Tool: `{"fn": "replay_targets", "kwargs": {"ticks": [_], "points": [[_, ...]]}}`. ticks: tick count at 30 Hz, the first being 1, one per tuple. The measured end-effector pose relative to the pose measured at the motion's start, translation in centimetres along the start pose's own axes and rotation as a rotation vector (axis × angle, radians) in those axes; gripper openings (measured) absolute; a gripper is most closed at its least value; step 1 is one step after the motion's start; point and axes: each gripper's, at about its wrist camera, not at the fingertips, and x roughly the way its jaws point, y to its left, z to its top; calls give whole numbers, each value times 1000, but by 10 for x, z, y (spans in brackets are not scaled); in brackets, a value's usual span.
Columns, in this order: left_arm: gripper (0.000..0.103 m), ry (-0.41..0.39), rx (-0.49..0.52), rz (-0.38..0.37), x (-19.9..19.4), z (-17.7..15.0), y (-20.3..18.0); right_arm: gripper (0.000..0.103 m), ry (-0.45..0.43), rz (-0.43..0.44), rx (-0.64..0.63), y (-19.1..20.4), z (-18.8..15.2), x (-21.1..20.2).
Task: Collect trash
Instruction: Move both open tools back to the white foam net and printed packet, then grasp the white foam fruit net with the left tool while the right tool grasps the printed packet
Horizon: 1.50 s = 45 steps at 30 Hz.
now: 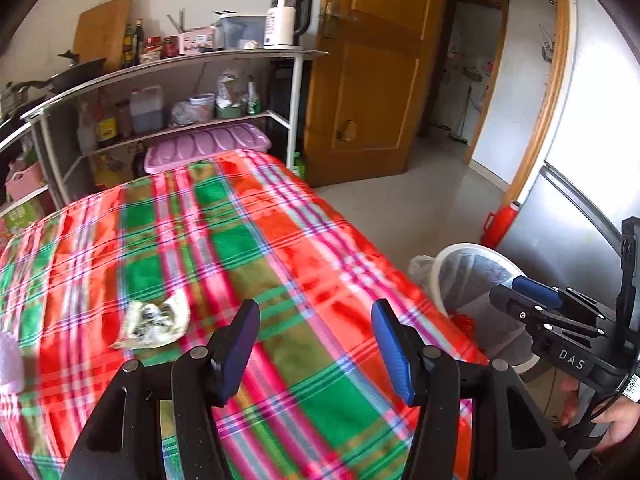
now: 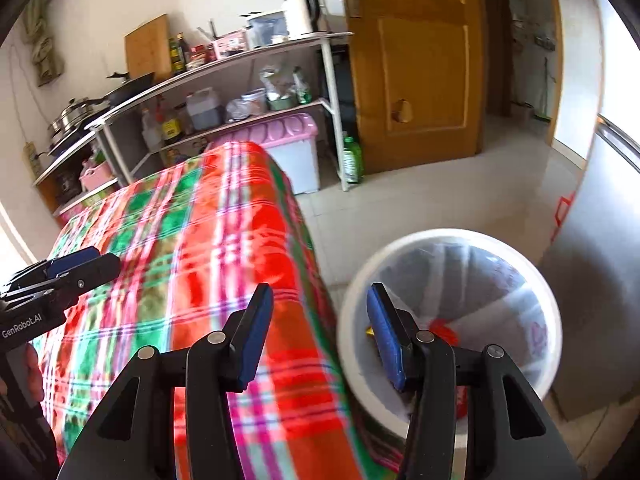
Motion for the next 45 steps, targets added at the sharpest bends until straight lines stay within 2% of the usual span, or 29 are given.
{"fn": "replay_targets", "kwargs": {"ticks": [4, 19, 22, 26, 34, 36, 45], "points": [[58, -15, -23, 57, -12, -6, 25, 51, 2, 44, -35, 28, 4, 8], [59, -36, -143, 190, -51, -31, 109, 51, 17, 173, -187, 126, 15, 34], [61, -38, -162, 219, -56, -35, 126, 57, 28, 212, -220, 146, 16, 41], [65, -43, -204, 255, -63, -41, 152, 58, 48, 257, -244, 169, 16, 50], [65, -42, -272, 325, -76, -50, 201, 58, 80, 298, -310, 206, 17, 74], [68, -44, -288, 337, -78, -50, 214, 58, 98, 321, -327, 214, 18, 84], [70, -19, -369, 385, -75, -63, 257, 58, 166, 306, -329, 231, 21, 125]]}}
